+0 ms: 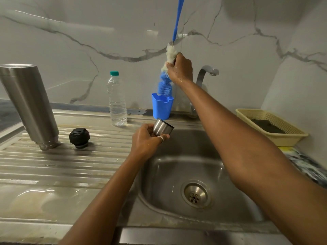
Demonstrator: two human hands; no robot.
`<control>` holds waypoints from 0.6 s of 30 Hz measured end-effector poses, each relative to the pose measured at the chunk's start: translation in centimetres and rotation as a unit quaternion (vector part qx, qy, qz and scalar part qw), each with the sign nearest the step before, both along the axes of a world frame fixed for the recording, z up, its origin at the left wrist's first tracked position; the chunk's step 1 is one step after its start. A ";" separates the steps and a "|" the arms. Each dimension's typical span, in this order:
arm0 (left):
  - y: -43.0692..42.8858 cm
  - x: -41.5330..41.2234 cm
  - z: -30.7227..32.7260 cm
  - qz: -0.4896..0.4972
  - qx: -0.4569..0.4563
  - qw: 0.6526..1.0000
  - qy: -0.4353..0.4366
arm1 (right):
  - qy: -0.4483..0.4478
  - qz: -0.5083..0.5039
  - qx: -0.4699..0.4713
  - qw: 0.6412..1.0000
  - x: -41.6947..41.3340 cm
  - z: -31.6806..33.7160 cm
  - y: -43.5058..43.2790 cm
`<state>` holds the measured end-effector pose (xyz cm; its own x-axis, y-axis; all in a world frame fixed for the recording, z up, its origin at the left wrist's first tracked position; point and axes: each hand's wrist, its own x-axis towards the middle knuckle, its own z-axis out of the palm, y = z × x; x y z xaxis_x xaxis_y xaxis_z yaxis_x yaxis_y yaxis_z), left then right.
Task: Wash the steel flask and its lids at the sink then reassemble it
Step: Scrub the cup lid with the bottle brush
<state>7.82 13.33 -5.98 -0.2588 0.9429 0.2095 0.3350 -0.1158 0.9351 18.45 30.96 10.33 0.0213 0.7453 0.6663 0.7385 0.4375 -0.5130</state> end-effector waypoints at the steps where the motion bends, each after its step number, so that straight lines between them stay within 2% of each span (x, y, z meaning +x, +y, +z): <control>1: 0.0 0.0 0.0 -0.001 0.000 1.000 -0.003 | 0.001 0.001 0.000 1.000 0.0 -0.1 0.0; 18: 0.1 -0.2 -0.1 -0.018 0.002 0.999 -0.030 | 0.063 0.022 0.021 0.998 0.4 -1.3 -0.2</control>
<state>7.62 13.41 -6.11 -0.2371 0.9509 0.1987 0.2742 -0.1308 0.9527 18.86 30.81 9.03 0.0745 0.7194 0.6906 0.6483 0.4913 -0.5817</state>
